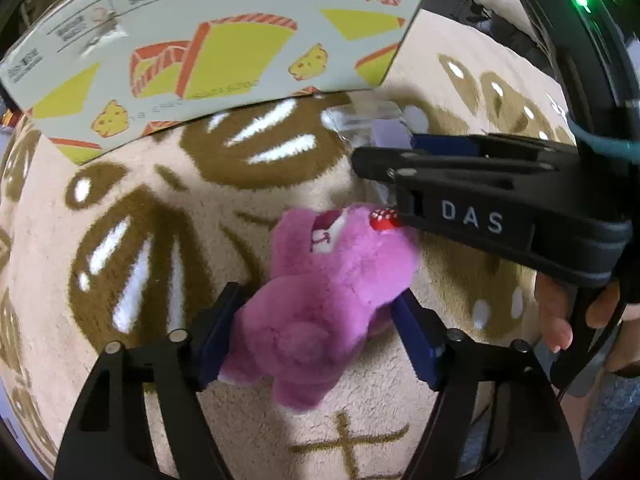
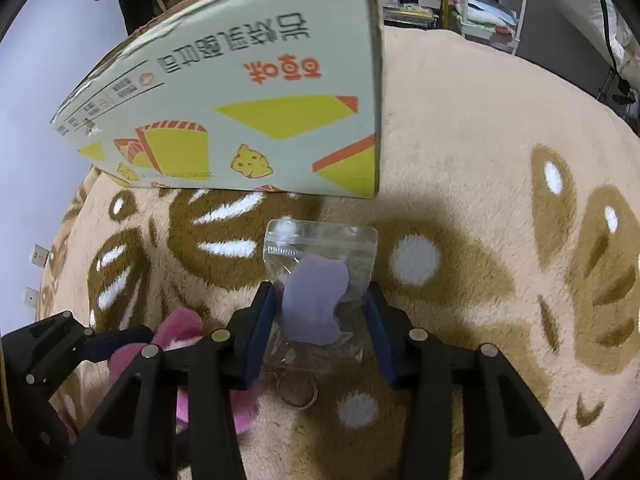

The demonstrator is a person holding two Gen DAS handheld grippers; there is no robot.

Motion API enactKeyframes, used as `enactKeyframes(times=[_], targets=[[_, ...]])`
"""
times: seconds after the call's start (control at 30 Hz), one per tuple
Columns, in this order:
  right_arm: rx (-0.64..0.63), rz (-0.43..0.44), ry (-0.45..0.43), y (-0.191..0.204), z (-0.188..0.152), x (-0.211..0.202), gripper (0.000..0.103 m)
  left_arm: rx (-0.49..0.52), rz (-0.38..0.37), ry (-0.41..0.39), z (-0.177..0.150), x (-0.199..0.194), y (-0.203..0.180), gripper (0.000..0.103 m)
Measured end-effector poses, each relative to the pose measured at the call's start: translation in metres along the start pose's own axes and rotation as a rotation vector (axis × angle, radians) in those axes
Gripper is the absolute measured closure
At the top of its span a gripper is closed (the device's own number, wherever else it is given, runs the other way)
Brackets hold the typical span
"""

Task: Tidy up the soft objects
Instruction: 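Grasp the pink bear plush with the left tool while the right tool grasps the sponge bag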

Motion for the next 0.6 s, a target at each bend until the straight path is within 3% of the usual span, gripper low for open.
enactKeyframes(times=[0.1,0.27,0.37,0.43,0.6], targets=[[0.007,0.011,-0.004,-0.003,-0.002,-0.005,0.058,-0.028,0.015,-0.010,-0.001,-0.004,0.008,0.034],[0.023,0.021,0.000,-0.007,-0.004,-0.010,0.059,-0.158,0.047,-0.018,-0.003,-0.011,0.038,0.038],[0.031,0.034,-0.008,-0.006,-0.004,-0.013,0.059,-0.207,0.037,-0.032,-0.007,-0.019,0.049,0.047],[0.036,0.048,-0.014,-0.003,-0.007,-0.017,0.059,-0.214,0.056,-0.054,-0.006,-0.024,0.051,0.053],[0.053,0.075,-0.031,-0.005,-0.004,-0.029,0.059,-0.191,0.076,-0.064,-0.006,-0.027,0.052,0.058]])
Point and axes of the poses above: each gripper's, at about its wrist camera, not at the fingertips, and x roughly the way its jaws point, y to its left, z to its top, the point moved 2 cm from there along x, roughly the way its jaws point, and after that the axes turned 6 degrees about x, right-handed, at the moved point
